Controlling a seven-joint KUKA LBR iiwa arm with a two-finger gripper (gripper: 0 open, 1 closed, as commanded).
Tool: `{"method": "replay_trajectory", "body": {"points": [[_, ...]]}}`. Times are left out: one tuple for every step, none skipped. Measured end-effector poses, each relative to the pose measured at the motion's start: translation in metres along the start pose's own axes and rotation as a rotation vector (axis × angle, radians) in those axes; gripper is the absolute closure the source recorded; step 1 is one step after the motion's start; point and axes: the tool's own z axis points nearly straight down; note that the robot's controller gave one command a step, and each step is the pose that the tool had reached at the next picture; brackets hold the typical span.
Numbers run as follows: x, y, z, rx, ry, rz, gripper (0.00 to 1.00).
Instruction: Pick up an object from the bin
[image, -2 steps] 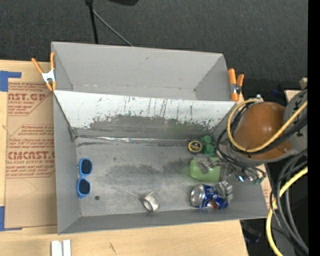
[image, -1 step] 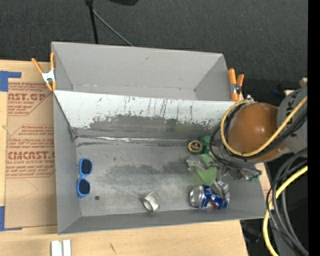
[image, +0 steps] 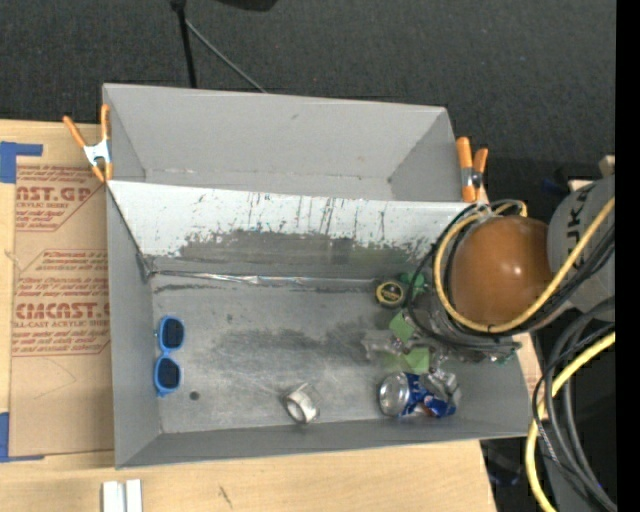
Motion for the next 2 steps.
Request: {"method": "replay_trajectory", "body": {"points": [[0.0147,-0.0161,0.0042,0.0,-0.005,-0.307,0.0],[0.0061,-0.0081,0.0074,0.005,-0.011,-0.612,0.0]]}}
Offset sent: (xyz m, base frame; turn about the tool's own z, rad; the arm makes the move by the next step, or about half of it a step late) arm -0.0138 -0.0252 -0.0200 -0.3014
